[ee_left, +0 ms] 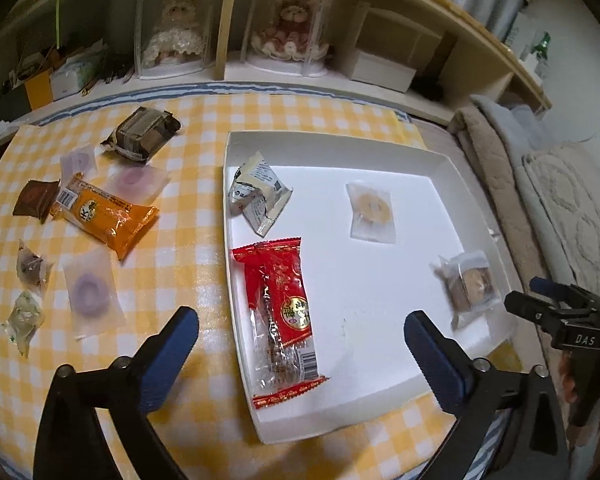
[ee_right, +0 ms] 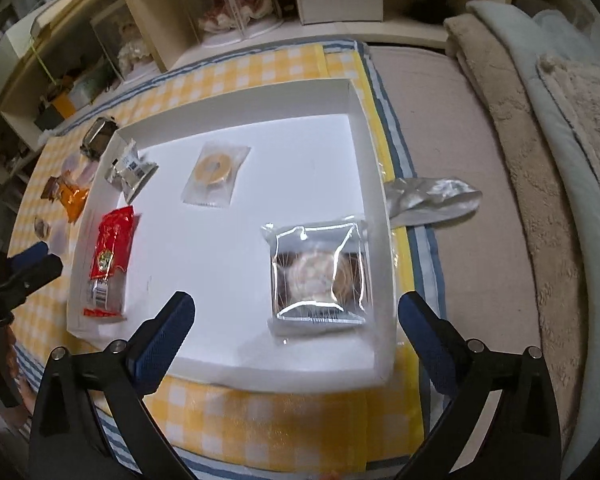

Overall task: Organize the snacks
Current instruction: 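Withdraw both tools from the tray back toward the snack pile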

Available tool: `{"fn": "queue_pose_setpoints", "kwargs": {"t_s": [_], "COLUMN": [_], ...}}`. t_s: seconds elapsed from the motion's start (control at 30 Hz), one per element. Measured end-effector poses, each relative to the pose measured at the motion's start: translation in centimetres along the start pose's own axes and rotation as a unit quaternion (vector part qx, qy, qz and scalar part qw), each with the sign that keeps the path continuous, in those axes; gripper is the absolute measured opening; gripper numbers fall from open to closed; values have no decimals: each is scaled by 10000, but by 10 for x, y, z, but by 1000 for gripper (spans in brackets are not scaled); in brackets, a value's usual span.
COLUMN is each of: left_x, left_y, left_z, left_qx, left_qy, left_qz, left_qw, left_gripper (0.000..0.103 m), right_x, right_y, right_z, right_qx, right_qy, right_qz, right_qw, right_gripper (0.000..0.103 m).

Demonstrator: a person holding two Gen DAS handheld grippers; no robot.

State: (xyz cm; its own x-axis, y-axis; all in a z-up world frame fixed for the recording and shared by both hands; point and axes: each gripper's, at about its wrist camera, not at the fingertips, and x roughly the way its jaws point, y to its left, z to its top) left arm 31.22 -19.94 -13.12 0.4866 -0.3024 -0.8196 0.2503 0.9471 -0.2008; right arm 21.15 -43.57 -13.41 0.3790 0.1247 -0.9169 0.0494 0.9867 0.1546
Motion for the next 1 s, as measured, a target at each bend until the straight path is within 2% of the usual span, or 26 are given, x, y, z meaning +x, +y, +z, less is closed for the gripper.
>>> {"fn": "queue_pose_setpoints", "kwargs": {"t_s": [0.27, 0.5, 0.7, 1.0], "left_x": [-22, -49, -80, -135], "left_y": [-6, -9, -11, -4], "left_z": [-6, -13, -15, -13], "left_qx": [152, 249, 383, 539], "left_qy": [-13, -91, -230, -518], "left_qz": [-1, 14, 22, -101], "left_qw": [9999, 9996, 9990, 9971], "left_gripper": [103, 103, 103, 103], "right_x": [-27, -50, -73, -110], "right_y": [5, 13, 20, 44], "right_z": [-8, -14, -20, -23], "right_qx": [59, 90, 236, 73], "right_qy": [-300, -382, -511, -894], "right_qz": [-19, -72, -11, -87], "right_qw": [9995, 9992, 9984, 9959], "right_gripper": [103, 103, 103, 103]}}
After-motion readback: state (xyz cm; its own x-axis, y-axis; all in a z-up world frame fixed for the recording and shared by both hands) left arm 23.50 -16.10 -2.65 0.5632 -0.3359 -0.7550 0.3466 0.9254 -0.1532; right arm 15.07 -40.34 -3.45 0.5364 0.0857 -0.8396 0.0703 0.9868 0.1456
